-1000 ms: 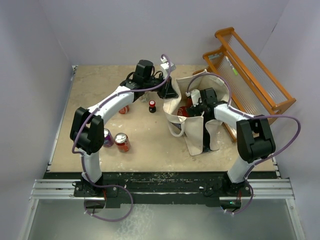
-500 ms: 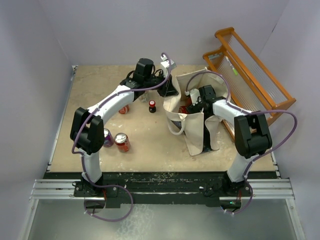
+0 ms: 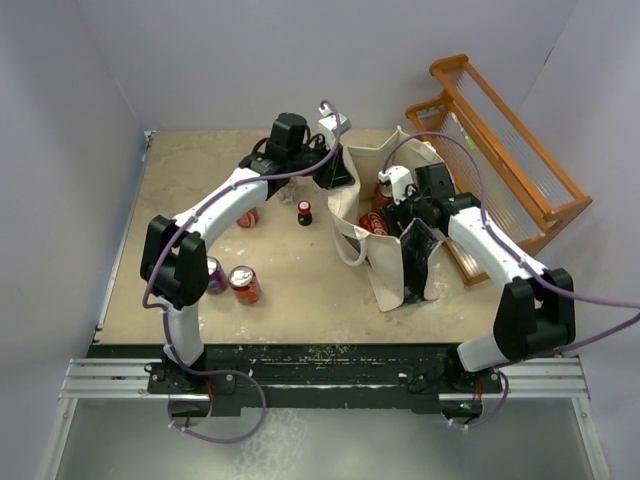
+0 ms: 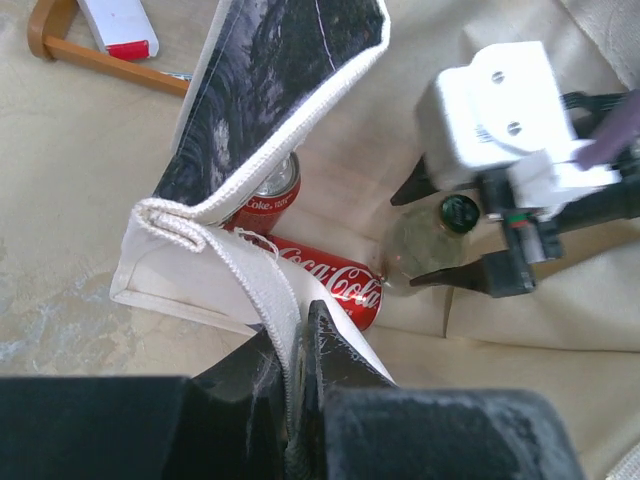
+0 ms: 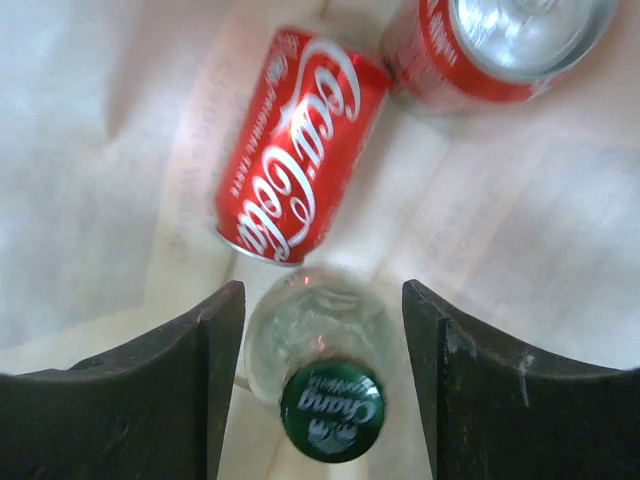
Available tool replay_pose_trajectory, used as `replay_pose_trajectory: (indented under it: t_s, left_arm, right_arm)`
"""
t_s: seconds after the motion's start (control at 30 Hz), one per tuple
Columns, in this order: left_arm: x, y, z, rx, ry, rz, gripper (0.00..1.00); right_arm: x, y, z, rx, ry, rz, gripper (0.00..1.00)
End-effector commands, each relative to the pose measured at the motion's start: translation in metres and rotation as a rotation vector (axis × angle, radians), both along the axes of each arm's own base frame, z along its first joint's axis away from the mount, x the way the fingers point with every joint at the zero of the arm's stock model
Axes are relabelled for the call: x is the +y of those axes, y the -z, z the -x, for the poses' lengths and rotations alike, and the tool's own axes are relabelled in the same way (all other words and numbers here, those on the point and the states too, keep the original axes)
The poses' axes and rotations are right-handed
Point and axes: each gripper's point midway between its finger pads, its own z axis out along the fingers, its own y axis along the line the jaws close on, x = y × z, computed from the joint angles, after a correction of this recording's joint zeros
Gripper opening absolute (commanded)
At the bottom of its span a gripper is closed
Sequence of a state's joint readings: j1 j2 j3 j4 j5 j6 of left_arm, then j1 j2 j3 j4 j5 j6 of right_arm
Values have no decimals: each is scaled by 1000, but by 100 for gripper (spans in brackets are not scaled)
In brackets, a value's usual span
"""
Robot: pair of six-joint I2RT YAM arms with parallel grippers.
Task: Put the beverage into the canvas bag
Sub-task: Adjust the drink in the canvas bag.
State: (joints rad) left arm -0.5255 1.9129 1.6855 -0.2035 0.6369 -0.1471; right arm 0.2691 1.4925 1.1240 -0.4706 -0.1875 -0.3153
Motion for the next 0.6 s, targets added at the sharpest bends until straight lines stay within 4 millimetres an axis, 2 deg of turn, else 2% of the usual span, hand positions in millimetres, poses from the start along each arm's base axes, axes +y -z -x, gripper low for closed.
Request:
replay_pose_trajectory:
  t_s: [0.0,0.3,0.43,0.57]
  left_arm:
    - [1,-28,-13,-79,-41,23,0]
    - [-1,-33,-12,-102,-23,28,0]
    - [-3,-36,-7,-107,1,38,0]
    - [-4,-39,-3,-115,21,44,4]
  right_arm:
    - [21,-80,-23,-240,-55,-128,0]
    - [25,-134,-33,-400,-24,-203,0]
    - [29,-130,-31,-369,-28,-223,0]
    - [35,-114,-13,-300,-137,-206,25]
